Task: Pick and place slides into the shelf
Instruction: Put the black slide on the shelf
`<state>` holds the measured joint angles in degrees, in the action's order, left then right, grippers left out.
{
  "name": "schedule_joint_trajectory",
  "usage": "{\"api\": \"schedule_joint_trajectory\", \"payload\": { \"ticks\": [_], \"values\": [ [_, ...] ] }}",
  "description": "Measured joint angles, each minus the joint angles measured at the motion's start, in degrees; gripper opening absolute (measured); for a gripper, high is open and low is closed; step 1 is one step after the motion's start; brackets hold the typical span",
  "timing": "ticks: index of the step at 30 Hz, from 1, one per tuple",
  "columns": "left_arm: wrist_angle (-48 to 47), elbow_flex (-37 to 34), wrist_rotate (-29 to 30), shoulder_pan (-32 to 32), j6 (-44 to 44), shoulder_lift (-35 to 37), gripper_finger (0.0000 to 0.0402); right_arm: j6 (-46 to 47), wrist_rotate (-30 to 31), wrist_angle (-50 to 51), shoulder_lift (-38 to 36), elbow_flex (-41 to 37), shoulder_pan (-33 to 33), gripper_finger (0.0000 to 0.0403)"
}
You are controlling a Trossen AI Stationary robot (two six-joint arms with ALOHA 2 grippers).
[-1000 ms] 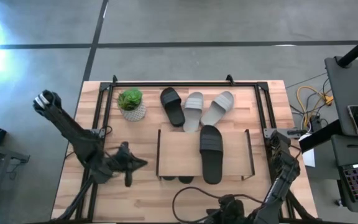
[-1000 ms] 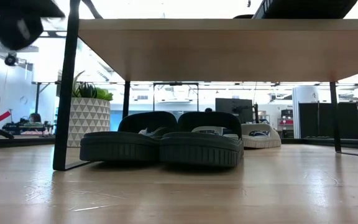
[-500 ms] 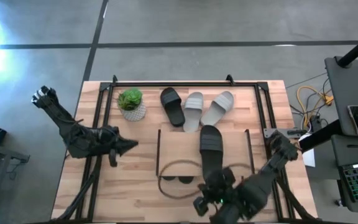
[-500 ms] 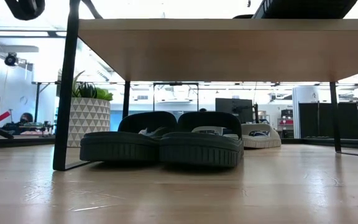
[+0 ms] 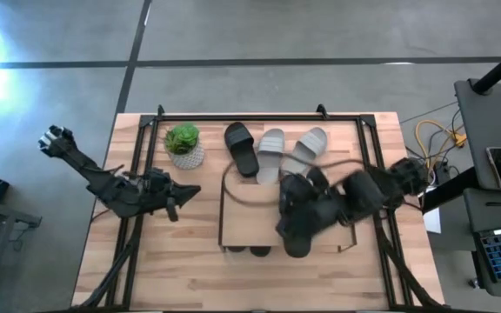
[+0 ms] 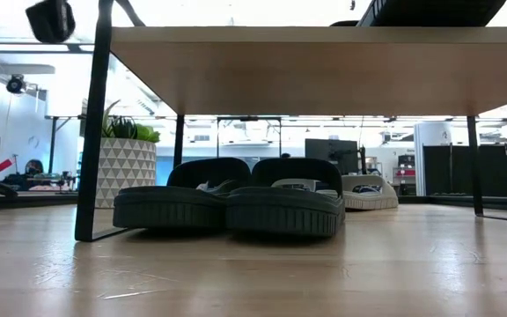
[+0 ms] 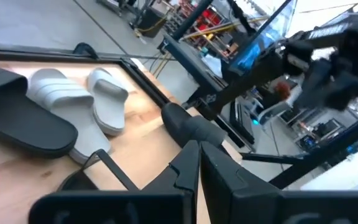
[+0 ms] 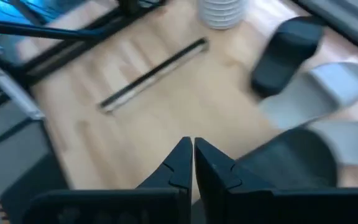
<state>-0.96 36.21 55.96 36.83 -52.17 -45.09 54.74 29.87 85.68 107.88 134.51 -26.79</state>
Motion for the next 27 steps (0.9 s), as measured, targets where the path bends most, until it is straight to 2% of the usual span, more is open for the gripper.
{"api": "schedule_joint_trajectory", "payload": {
  "ticks": [4,8,12,17,20,22,25,27],
  "values": [
    [0.62,0.00,-9.41,-7.41,3.39,-2.92,0.0000,-3.13,-0.66,4.72,-0.06,-0.24,4.79,0.0011],
    [5.29,-0.06,-18.19,-16.38,8.88,-4.30,0.0000,-4.29,-5.39,4.17,-0.05,-1.22,8.56,0.0011],
    [10.49,0.62,-32.50,-26.97,15.26,-4.01,0.0000,-4.74,-6.68,4.36,-0.20,-3.56,12.04,0.0011],
    [8.95,0.96,-47.20,-39.59,16.79,-2.75,0.0000,-6.65,-7.64,4.39,-0.51,-5.51,17.96,0.0011],
    [4.42,1.08,-51.80,-44.78,17.76,-2.93,0.0000,-10.18,-7.21,4.36,-0.56,-5.57,20.22,0.0011],
    [1.13,1.75,-53.95,-47.16,21.76,-3.92,0.0000,-11.87,-5.84,4.34,-0.57,-5.57,21.29,0.0011],
    [-5.15,4.24,-53.83,-49.10,30.14,-6.15,0.0001,-13.31,-2.85,4.34,-0.83,-5.61,22.62,0.0011],
    [-8.96,6.97,-51.59,-49.24,36.11,-8.70,0.0008,-13.39,-2.34,4.34,-1.11,-5.61,23.55,0.0013]
  ]
}}
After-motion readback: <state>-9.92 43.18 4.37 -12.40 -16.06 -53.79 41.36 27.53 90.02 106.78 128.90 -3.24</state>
